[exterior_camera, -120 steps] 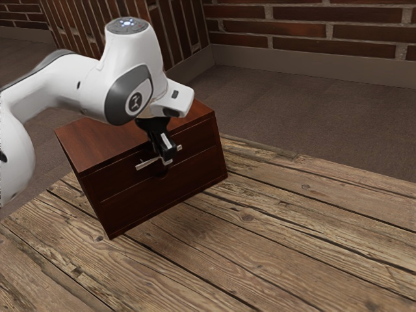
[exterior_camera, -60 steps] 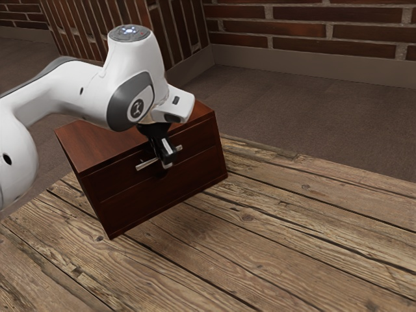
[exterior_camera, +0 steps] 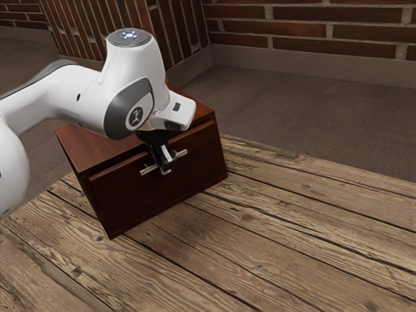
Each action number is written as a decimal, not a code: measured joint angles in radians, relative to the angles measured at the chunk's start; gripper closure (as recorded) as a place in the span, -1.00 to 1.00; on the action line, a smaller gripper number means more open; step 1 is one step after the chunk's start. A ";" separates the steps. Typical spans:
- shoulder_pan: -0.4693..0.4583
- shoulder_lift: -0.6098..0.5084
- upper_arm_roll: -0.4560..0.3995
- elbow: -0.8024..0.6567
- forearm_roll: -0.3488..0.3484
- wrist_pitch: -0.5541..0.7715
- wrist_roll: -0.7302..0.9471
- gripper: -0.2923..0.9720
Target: Pull the drawer handle with one arm to open the drawer
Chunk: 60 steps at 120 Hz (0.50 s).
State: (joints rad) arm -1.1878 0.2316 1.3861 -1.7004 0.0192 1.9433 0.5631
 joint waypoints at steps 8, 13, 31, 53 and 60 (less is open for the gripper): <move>-0.010 0.003 0.002 -0.002 -0.007 0.001 -0.001 0.40; -0.017 0.005 0.002 -0.007 -0.011 0.001 -0.001 0.40; -0.043 0.008 0.012 -0.019 -0.018 0.002 -0.004 0.41; -0.164 0.010 0.130 -0.045 -0.020 0.003 -0.008 0.44; -0.172 0.012 0.136 -0.048 -0.020 0.003 -0.009 0.44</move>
State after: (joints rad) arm -1.3599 0.2437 1.5220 -1.7484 -0.0011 1.9466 0.5537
